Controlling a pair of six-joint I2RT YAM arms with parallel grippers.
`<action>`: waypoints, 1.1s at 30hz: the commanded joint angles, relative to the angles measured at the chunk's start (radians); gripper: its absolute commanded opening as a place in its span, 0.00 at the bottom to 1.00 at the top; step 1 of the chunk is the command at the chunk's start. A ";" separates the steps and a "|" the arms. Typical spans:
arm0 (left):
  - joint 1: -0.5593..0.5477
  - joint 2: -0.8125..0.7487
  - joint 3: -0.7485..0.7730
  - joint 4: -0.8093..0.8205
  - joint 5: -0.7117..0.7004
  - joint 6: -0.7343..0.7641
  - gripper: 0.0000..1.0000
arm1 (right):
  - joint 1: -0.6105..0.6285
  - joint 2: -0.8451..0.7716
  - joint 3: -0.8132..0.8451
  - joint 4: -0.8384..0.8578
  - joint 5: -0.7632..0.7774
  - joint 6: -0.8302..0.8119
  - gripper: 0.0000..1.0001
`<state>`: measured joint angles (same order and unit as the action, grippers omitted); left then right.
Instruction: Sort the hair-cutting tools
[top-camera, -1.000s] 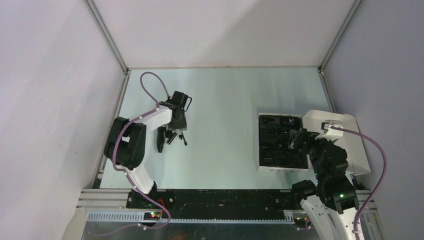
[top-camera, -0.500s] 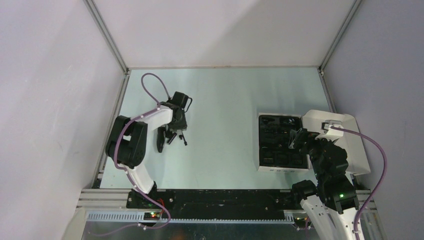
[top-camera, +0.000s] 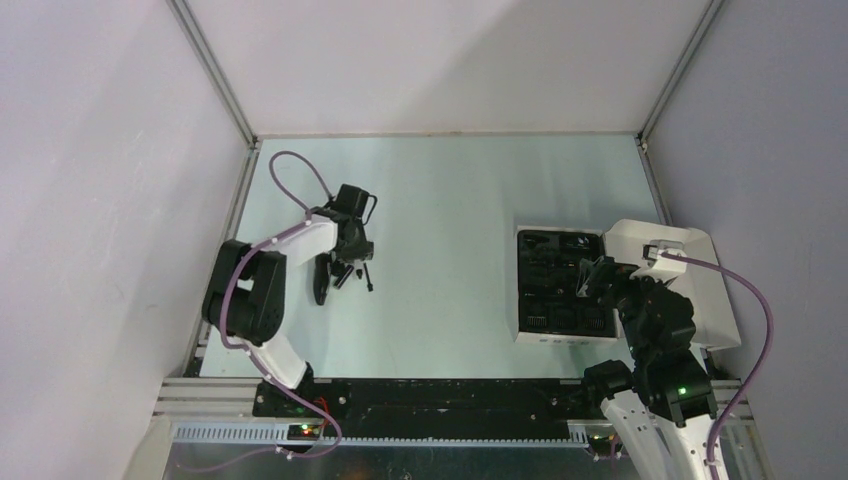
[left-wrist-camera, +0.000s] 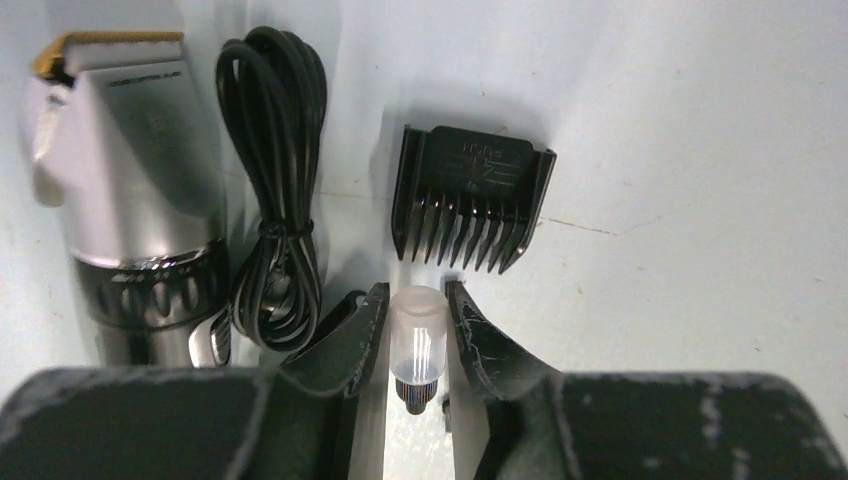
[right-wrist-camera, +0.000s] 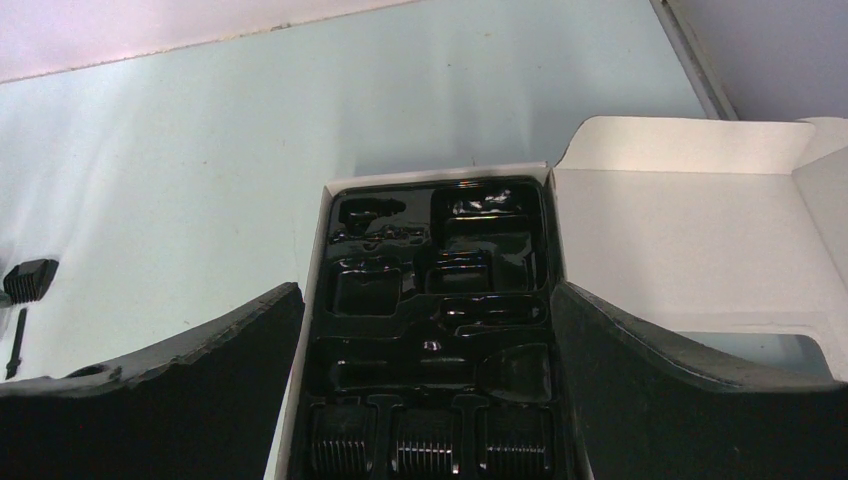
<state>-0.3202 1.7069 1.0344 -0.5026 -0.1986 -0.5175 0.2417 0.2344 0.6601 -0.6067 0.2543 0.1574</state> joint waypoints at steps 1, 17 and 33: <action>0.014 -0.144 -0.015 0.021 0.024 -0.067 0.00 | -0.002 -0.004 -0.019 0.062 -0.023 0.004 0.99; 0.026 -0.593 -0.208 0.127 0.131 -0.504 0.00 | 0.145 0.307 -0.013 0.420 -0.468 0.140 0.92; 0.023 -0.929 -0.341 0.119 0.132 -1.012 0.00 | 0.662 0.938 -0.016 1.308 -0.291 0.142 0.69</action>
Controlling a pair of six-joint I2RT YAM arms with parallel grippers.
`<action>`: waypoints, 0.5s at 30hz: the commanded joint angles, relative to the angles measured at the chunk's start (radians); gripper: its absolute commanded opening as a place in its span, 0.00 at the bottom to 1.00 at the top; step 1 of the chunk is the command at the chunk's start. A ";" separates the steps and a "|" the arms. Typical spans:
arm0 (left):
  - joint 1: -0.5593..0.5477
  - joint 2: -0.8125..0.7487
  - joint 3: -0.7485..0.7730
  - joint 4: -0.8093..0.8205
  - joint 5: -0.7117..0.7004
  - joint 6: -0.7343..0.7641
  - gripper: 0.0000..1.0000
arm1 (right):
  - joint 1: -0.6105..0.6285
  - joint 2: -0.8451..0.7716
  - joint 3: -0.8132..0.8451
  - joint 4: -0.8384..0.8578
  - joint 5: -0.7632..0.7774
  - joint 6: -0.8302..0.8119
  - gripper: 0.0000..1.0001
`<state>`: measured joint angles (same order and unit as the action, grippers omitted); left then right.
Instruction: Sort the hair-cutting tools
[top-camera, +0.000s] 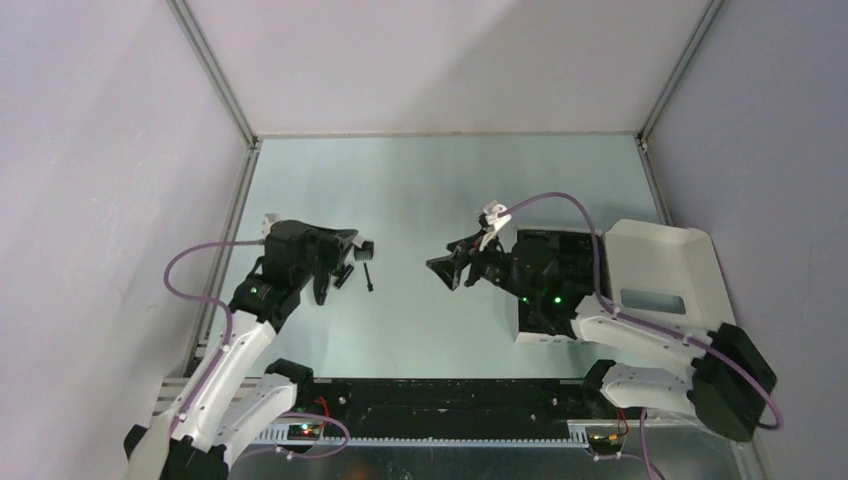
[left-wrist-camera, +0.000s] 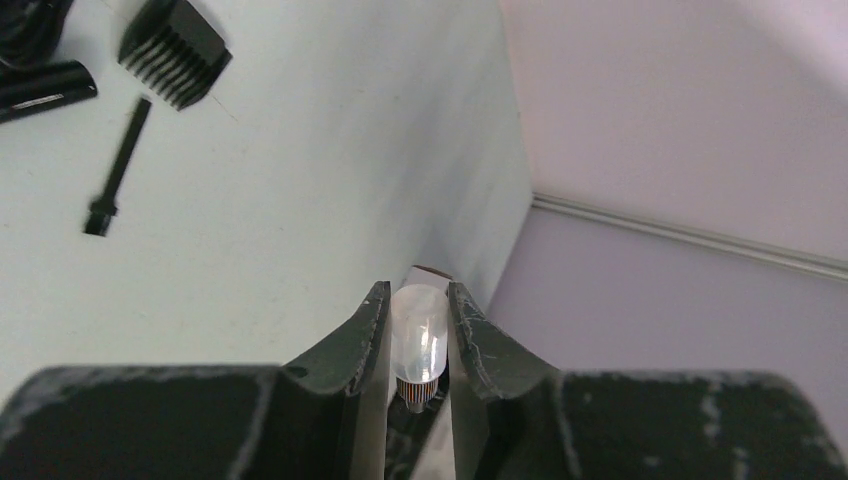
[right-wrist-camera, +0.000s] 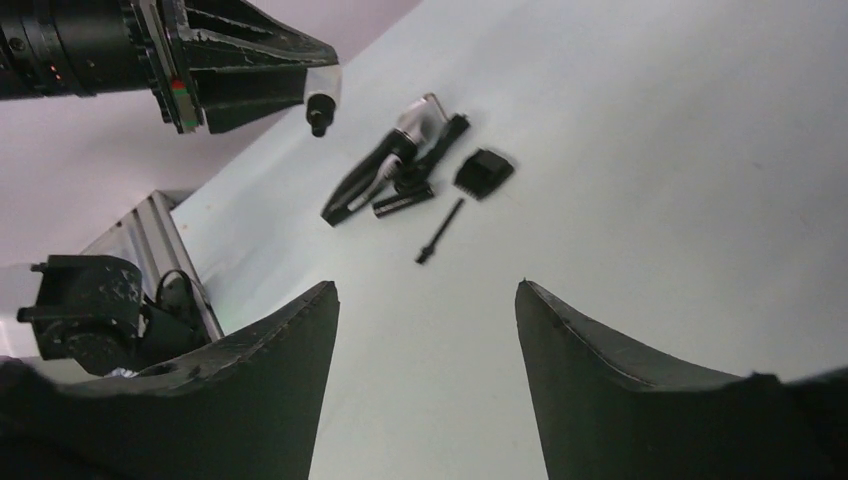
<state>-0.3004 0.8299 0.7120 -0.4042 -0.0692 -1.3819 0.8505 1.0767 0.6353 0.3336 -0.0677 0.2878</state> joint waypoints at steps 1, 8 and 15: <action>0.004 -0.057 -0.026 0.021 0.005 -0.158 0.00 | 0.060 0.116 0.011 0.397 0.035 0.013 0.68; -0.001 -0.073 -0.023 0.015 0.026 -0.214 0.00 | 0.110 0.326 0.078 0.605 0.020 0.000 0.60; -0.016 -0.058 -0.022 0.044 0.045 -0.246 0.00 | 0.143 0.440 0.171 0.636 0.020 -0.034 0.56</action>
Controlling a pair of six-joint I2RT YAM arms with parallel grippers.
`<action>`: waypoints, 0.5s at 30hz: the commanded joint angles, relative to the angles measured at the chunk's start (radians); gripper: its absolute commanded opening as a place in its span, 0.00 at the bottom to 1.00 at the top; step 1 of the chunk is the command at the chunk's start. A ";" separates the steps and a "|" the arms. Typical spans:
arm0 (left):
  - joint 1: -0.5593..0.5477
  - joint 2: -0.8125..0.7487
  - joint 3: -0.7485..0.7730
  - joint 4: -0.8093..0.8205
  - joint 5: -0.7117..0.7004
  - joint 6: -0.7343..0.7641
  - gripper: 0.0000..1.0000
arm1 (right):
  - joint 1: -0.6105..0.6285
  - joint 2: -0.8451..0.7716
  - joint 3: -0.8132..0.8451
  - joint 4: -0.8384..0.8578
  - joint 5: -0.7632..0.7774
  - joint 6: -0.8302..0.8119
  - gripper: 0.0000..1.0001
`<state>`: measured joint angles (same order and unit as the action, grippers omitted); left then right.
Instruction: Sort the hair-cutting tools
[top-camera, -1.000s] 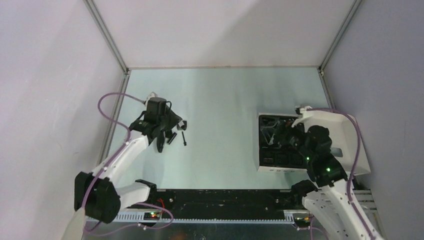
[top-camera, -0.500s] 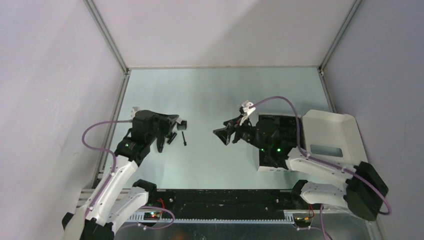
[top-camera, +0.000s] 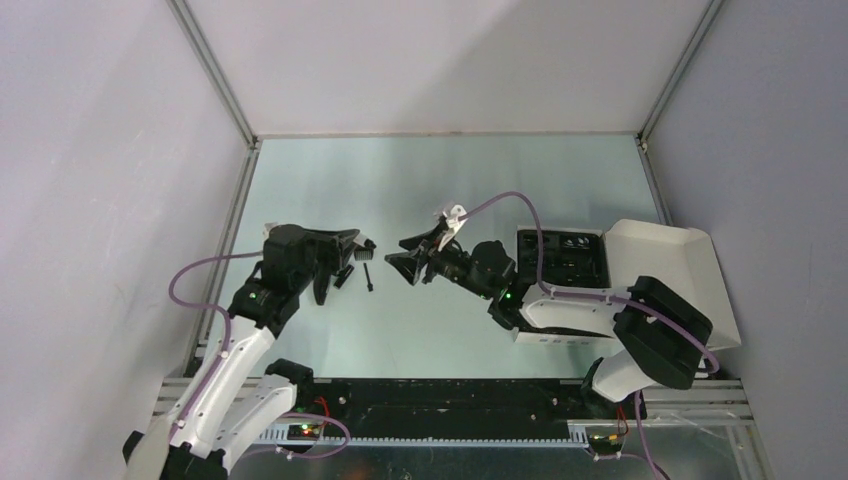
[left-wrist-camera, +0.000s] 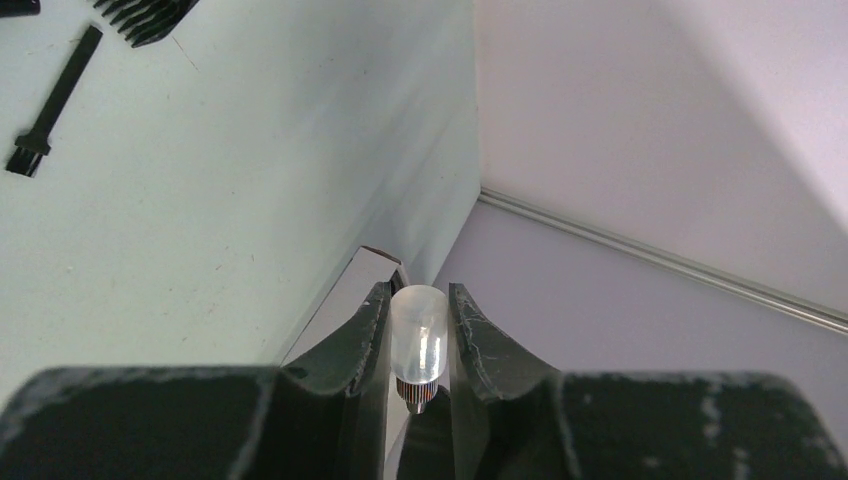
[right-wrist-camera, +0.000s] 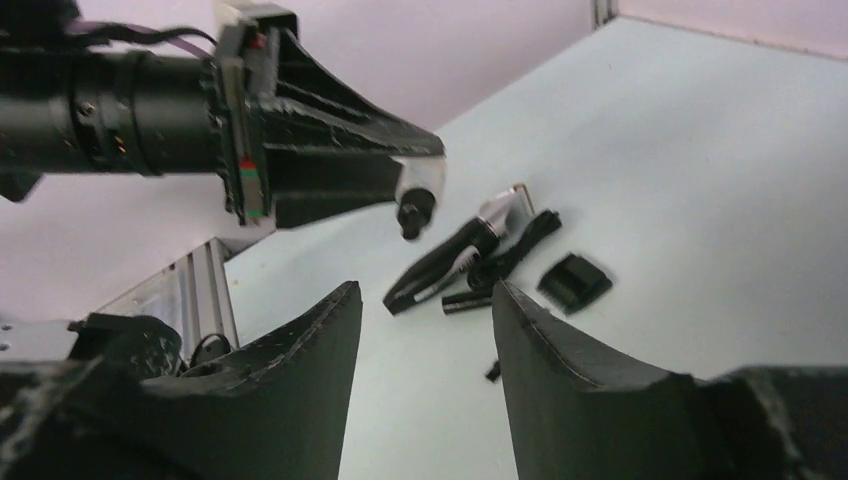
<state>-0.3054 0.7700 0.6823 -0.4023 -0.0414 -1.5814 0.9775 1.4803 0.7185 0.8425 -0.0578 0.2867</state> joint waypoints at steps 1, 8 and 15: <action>-0.016 0.004 0.008 0.047 0.019 -0.048 0.00 | 0.017 0.044 0.094 0.130 0.010 -0.037 0.55; -0.027 0.011 0.008 0.063 0.029 -0.064 0.00 | 0.025 0.127 0.160 0.150 -0.010 -0.037 0.50; -0.038 0.011 0.006 0.076 0.034 -0.072 0.00 | 0.039 0.161 0.176 0.156 0.012 -0.036 0.45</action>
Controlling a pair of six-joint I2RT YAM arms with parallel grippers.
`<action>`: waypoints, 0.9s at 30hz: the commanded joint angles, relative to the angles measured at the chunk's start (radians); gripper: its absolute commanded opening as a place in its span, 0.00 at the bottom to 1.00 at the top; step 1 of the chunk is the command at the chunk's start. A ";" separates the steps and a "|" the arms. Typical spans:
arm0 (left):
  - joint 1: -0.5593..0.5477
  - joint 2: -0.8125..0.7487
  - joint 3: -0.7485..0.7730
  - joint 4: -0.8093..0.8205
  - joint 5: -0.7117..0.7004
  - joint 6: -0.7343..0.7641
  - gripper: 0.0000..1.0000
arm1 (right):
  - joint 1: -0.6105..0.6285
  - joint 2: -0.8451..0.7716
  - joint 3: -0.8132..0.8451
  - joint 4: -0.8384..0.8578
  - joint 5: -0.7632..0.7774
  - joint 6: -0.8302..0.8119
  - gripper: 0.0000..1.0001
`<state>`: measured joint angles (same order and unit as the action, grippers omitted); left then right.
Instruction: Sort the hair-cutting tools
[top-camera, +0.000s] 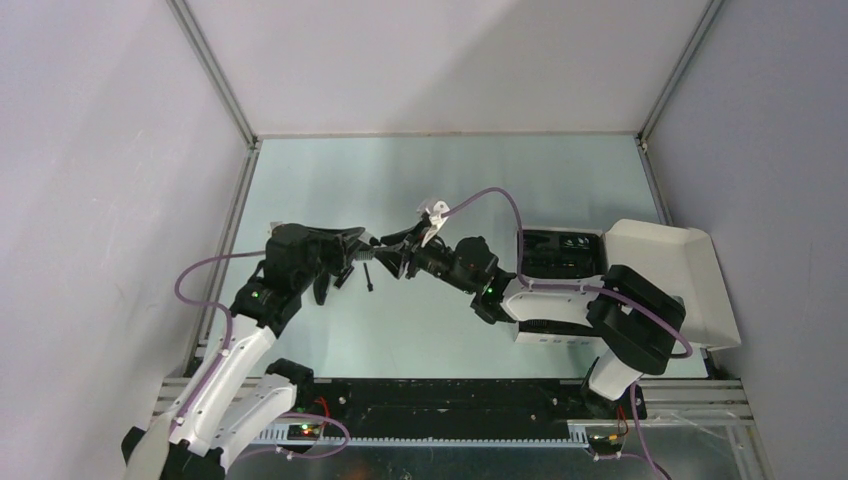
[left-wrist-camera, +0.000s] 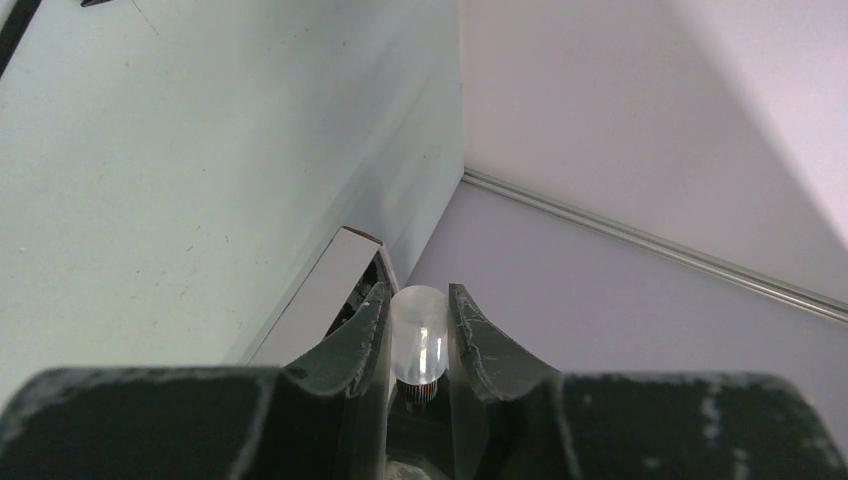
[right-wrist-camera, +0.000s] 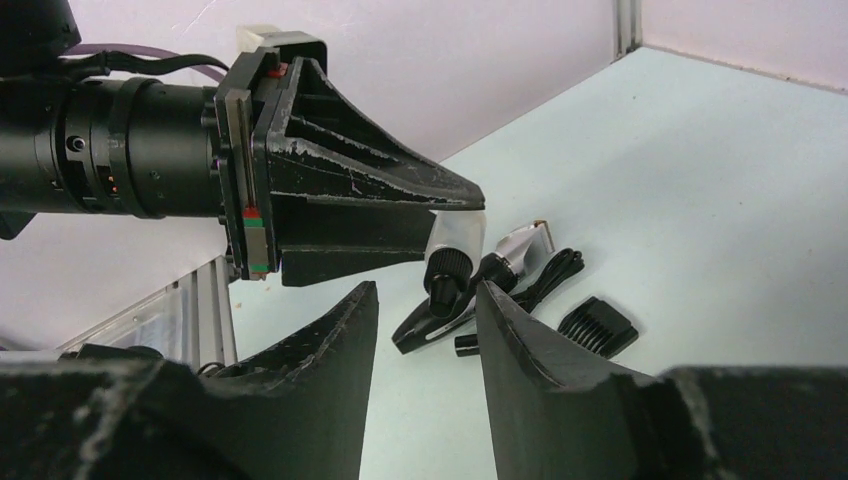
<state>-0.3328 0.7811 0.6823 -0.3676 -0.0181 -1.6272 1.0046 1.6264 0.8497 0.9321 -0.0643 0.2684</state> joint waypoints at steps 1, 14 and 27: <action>-0.011 -0.001 0.001 0.044 0.010 -0.026 0.00 | 0.013 0.019 0.045 0.066 0.021 -0.014 0.45; -0.017 -0.001 -0.015 0.060 0.023 -0.037 0.00 | 0.015 0.019 0.045 0.064 0.050 -0.022 0.40; -0.022 0.006 -0.021 0.070 0.044 -0.041 0.00 | 0.014 0.014 0.045 0.066 0.062 -0.027 0.22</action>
<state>-0.3470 0.7876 0.6670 -0.3244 0.0078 -1.6497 1.0130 1.6455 0.8516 0.9413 -0.0135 0.2569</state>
